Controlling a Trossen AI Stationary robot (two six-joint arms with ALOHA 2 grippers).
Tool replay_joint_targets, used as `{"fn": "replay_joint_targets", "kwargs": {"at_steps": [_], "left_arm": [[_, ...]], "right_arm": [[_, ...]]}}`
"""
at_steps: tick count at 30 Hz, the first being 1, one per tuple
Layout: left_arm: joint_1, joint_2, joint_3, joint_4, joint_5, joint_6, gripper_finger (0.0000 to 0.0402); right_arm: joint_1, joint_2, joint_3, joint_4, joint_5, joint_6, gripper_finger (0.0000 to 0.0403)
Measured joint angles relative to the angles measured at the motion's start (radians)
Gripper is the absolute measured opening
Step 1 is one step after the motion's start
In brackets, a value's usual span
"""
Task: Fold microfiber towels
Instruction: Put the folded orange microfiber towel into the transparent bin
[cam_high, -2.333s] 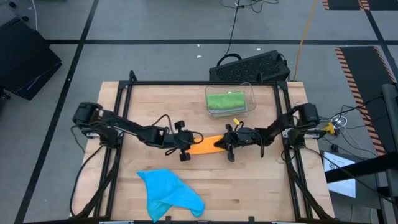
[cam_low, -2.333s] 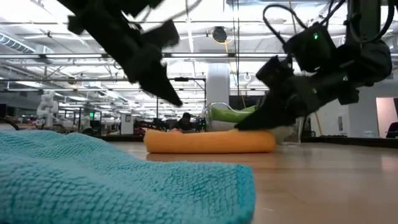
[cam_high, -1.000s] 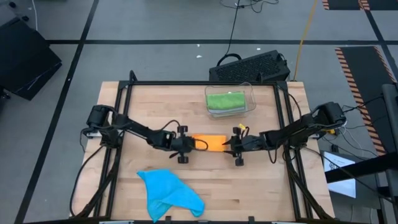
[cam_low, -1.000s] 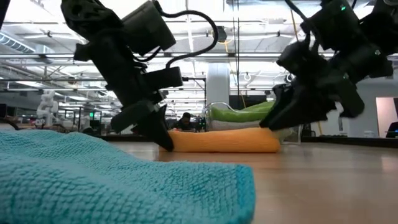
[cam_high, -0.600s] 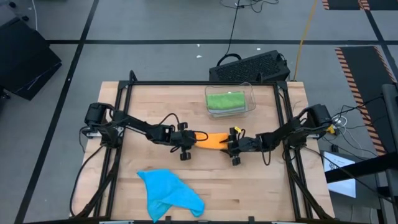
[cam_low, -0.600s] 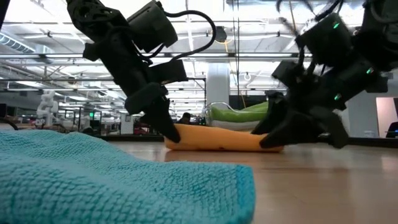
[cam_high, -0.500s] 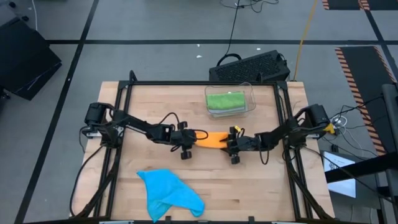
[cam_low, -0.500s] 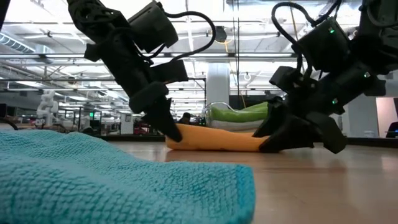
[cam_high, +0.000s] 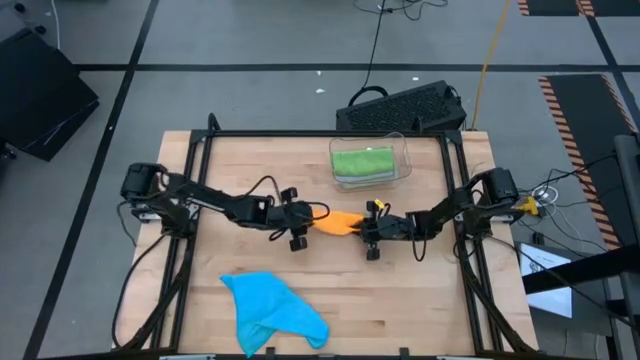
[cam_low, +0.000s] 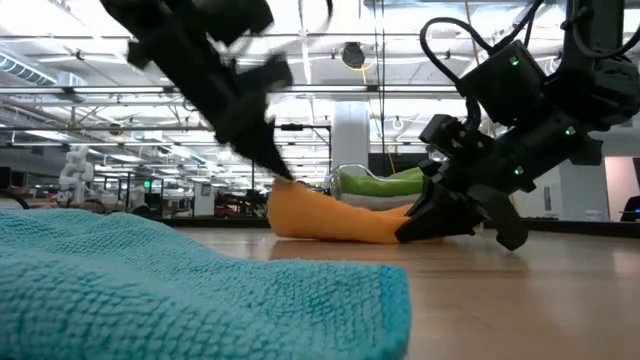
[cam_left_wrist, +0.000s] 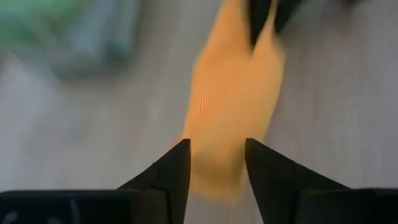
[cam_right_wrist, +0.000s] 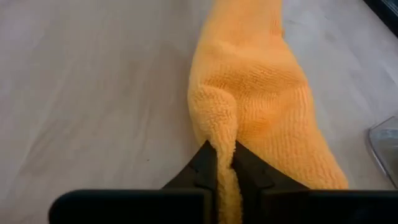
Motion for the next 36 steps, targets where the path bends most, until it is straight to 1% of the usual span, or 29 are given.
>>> {"fn": "replay_joint_targets", "kwargs": {"at_steps": [3,5,7,10,12,14,17,20,22,25,27,29,31,33,34,36], "left_arm": [[-0.061,-0.032,0.003,0.046,-0.106,0.065,0.017],[-0.105,-0.029,0.002,0.055,-0.203,0.103,0.0186],[-0.141,-0.006,0.002,0.087,-0.273,0.118,0.0207],[-0.18,0.056,0.0,0.141,-0.313,0.15,0.024],[-0.196,0.119,0.002,0.219,-0.323,0.195,0.0257],[-0.208,0.169,0.001,0.222,-0.344,0.234,0.0267],[-0.2,0.235,0.001,0.204,-0.34,0.25,0.0267],[-0.173,0.265,0.003,0.208,-0.328,0.217,0.0245],[-0.151,0.268,0.004,0.21,-0.317,0.191,0.0222],[-0.107,0.269,0.003,0.227,-0.289,0.192,0.0179],[-0.075,0.268,0.002,0.232,-0.248,0.209,0.0151],[-0.039,0.267,0.003,0.232,-0.186,0.214,0.0122],[-0.014,0.265,0.003,0.227,-0.142,0.214,0.0085],[-0.001,0.242,0.002,0.209,-0.141,0.228,0.0037],[0.003,0.228,0.0,0.204,-0.141,0.237,0.0022],[0.006,0.196,0.008,0.202,-0.152,0.263,0.0016]], "right_arm": [[-0.015,0.0,0.0,0.001,-0.004,0.017,0.002],[-0.031,0.001,-0.001,0.006,-0.032,0.036,0.003],[-0.045,0.001,-0.001,0.017,-0.06,0.055,0.003],[-0.062,-0.01,-0.001,0.023,-0.1,0.07,0.0016],[-0.071,-0.025,-0.002,0.023,-0.125,0.071,0.0009],[-0.082,-0.044,-0.004,0.019,-0.151,0.074,0.0009],[-0.094,-0.083,-0.006,-0.019,-0.16,0.083,0.0014],[-0.103,-0.119,-0.006,-0.073,-0.162,0.084,0.0014],[-0.11,-0.133,-0.006,-0.085,-0.188,0.082,0.0013],[-0.121,-0.15,-0.006,-0.093,-0.211,0.082,0.0013],[-0.127,-0.151,-0.005,-0.087,-0.212,0.08,0.0012],[-0.13,-0.15,-0.006,-0.091,-0.213,0.077,0.0012],[-0.13,-0.151,-0.006,-0.087,-0.213,0.072,0.0012],[-0.13,-0.165,-0.006,-0.098,-0.213,0.066,0.0012],[-0.13,-0.184,-0.005,-0.105,-0.213,0.062,0.0012],[-0.133,-0.237,-0.004,-0.14,-0.212,0.049,0.0012]]}}
